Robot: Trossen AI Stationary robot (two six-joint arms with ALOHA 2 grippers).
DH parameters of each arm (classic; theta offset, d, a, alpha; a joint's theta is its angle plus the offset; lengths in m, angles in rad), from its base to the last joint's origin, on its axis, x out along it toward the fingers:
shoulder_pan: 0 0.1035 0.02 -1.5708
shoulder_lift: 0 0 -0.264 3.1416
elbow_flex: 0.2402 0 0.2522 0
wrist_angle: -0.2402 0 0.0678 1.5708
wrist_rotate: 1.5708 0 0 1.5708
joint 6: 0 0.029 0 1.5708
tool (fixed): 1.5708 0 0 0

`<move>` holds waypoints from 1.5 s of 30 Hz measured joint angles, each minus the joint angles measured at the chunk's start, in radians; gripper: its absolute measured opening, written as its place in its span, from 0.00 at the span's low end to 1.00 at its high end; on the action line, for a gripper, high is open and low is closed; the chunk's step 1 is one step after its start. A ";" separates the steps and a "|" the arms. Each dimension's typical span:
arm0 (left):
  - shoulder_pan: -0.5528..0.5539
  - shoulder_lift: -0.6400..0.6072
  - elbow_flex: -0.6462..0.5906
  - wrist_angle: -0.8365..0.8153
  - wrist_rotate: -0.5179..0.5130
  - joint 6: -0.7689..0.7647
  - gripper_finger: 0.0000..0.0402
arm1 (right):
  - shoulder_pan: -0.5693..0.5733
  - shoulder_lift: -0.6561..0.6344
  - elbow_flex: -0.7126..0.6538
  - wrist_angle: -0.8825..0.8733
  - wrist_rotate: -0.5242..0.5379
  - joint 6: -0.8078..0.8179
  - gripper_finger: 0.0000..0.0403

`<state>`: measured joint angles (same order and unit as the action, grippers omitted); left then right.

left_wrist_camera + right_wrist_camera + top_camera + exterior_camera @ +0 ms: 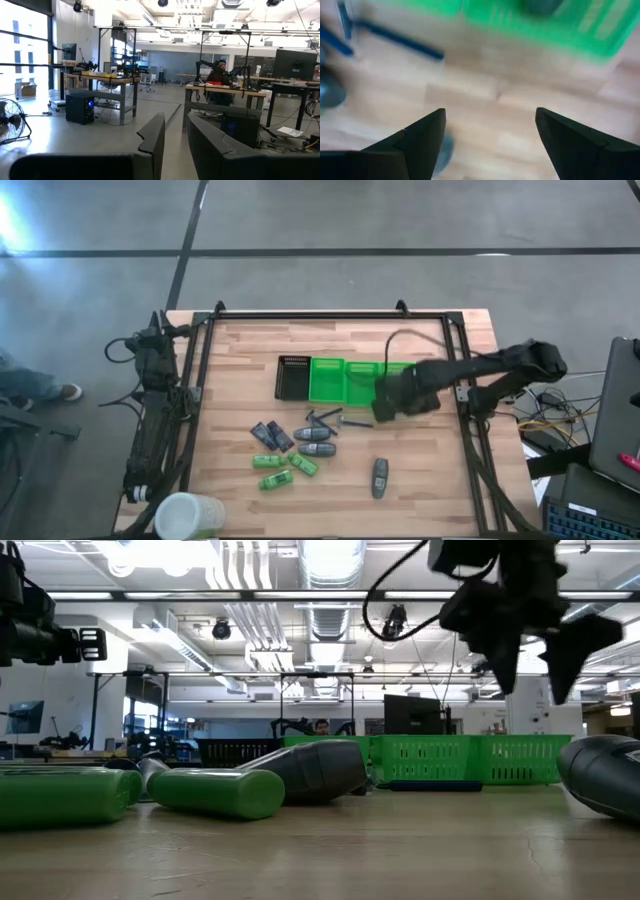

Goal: Pick & Place Travel size toiletries
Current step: Put the gray deodorant into the right green basket

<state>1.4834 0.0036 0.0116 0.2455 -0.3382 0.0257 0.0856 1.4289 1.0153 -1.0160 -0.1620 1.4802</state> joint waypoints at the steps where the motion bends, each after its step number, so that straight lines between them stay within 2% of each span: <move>1: 0.000 0.000 0.000 0.000 0.000 0.000 0.22 | 0.040 0.007 0.000 0.020 0.001 0.057 0.75; 7: 0.000 0.000 0.000 -0.001 0.000 0.000 0.22 | 0.214 0.076 -0.004 0.115 0.002 0.328 0.72; 12: 0.000 0.000 0.000 -0.002 0.000 0.000 0.22 | 0.274 0.160 -0.004 0.328 -0.004 0.429 0.76; 15: 0.000 0.000 0.000 -0.002 0.000 0.000 0.22 | 0.292 0.221 0.013 0.374 -0.006 0.455 0.81; 22: 0.000 0.000 0.000 -0.003 0.000 0.000 0.22 | 0.308 0.313 0.123 0.263 -0.033 0.443 0.91; 31: 0.000 0.000 0.000 -0.003 0.000 0.000 0.22 | 0.359 0.371 0.141 0.299 -0.059 0.511 0.92; 37: 0.000 0.000 0.000 -0.009 0.000 0.000 0.22 | 0.368 0.372 0.119 0.306 -0.032 0.513 0.90; 42: 0.000 0.000 0.000 -0.009 0.000 0.000 0.22 | 0.370 0.373 0.042 0.461 -0.033 0.558 0.86; 45: 0.000 0.000 0.000 -0.008 0.000 0.000 0.22 | 0.371 0.373 0.018 0.493 -0.029 0.585 0.84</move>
<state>1.4833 0.0036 0.0114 0.2370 -0.3381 0.0257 0.4564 1.8019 1.0329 -0.5234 -0.1912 2.0648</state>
